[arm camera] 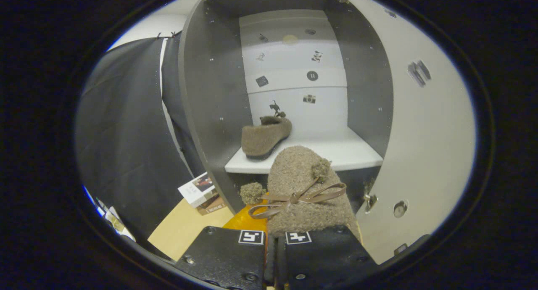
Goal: Open the shoe cabinet door, grab the shoes and put them into the shoe cabinet, then close the shoe cabinet door.
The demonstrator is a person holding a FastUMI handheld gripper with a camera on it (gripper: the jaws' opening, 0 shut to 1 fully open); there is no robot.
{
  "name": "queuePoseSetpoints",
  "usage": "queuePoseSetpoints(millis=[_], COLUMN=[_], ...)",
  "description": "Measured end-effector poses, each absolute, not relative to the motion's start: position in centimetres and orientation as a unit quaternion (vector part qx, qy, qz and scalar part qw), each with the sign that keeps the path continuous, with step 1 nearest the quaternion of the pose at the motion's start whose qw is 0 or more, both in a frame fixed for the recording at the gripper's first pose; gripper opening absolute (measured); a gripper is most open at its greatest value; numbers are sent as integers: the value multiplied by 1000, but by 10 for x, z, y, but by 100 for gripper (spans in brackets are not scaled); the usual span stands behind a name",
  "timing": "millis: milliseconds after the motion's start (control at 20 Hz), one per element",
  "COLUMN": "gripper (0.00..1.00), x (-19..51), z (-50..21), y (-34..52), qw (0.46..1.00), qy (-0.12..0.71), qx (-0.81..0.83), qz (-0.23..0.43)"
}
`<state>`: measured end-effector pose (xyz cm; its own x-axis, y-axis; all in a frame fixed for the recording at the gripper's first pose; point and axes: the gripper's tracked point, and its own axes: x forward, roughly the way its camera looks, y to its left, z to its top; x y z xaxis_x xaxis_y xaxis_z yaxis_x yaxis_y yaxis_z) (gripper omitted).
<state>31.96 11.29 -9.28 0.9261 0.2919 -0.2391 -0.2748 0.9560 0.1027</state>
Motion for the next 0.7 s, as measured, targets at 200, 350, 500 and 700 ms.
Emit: queuePoseSetpoints(millis=[200,350,500,700], gripper=[6,6,6,6], x=[368,411,453,505], z=[-53,-29,-19,-25], y=[117,112,106,105], qw=[984,987,991,989], qy=[107,95,92,120], qx=[41,44,33,44], qz=[138,119,95,78])
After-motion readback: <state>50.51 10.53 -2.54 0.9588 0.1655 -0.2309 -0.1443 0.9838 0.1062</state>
